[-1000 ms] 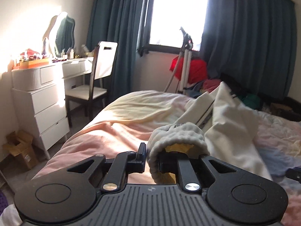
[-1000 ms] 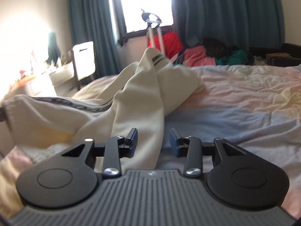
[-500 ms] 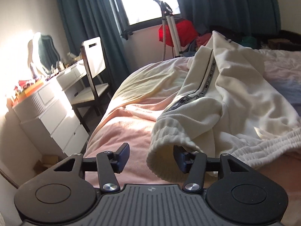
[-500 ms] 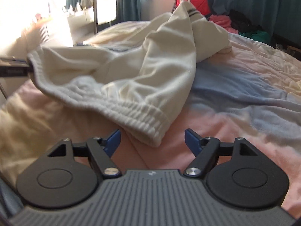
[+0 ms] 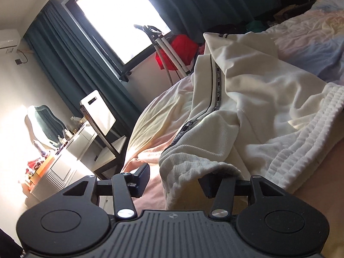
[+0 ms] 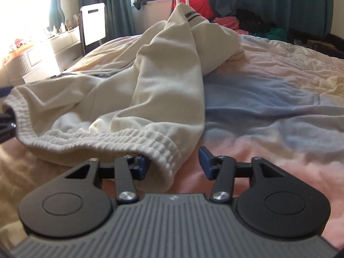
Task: Fold clothes
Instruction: 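Lift the cuff with the left gripper and pull the leg straight across the bed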
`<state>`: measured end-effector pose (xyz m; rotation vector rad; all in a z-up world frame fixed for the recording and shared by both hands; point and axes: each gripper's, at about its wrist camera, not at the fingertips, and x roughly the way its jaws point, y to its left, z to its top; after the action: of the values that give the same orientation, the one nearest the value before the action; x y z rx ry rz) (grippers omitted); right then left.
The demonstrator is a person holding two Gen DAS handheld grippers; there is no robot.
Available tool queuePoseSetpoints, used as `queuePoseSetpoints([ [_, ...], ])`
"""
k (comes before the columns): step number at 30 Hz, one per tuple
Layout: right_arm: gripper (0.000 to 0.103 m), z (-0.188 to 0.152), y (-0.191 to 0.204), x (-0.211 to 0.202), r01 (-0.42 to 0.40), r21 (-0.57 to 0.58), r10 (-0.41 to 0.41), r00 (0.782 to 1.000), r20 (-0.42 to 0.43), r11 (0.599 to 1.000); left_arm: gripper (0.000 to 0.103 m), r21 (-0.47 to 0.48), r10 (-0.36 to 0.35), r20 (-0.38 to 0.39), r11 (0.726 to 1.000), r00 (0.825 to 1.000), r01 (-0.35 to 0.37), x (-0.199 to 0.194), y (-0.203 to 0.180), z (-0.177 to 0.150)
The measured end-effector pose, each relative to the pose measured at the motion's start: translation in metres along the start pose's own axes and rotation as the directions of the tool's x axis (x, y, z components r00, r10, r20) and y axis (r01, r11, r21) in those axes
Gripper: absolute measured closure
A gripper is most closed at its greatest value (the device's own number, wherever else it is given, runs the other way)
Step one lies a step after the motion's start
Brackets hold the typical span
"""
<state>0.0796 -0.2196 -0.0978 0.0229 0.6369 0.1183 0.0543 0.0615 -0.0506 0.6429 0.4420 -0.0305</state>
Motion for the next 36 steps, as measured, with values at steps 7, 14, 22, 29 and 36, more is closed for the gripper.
queuePoseSetpoints([
  [7,0.082,0.005,0.013,-0.018,0.018,-0.093,-0.011,0.997,0.07,0.996,0.091,-0.248,-0.001,0.025,0.969,1.0,0.007,0.015,0.034,0.003],
  [14,0.082,0.012,0.019,-0.046,-0.122,-0.111,0.129,0.99,0.056,0.986,0.091,-0.584,-0.059,-0.034,0.811,0.998,0.028,0.031,0.096,-0.013],
  [22,0.078,0.0,0.033,-0.033,-0.193,-0.177,0.18,0.98,-0.086,0.965,0.083,-0.62,-0.136,-0.169,0.785,0.976,0.002,0.05,0.104,-0.038],
  [29,0.066,0.011,-0.001,-0.055,-0.333,0.019,0.332,0.934,-0.131,0.943,0.062,-0.696,-0.222,-0.233,0.718,0.947,-0.003,0.0,0.105,-0.047],
  [36,0.067,0.021,-0.015,-0.071,-0.444,0.124,0.453,0.889,-0.058,0.887,0.02,-0.725,-0.204,-0.087,0.684,0.975,0.078,-0.042,0.107,-0.034],
])
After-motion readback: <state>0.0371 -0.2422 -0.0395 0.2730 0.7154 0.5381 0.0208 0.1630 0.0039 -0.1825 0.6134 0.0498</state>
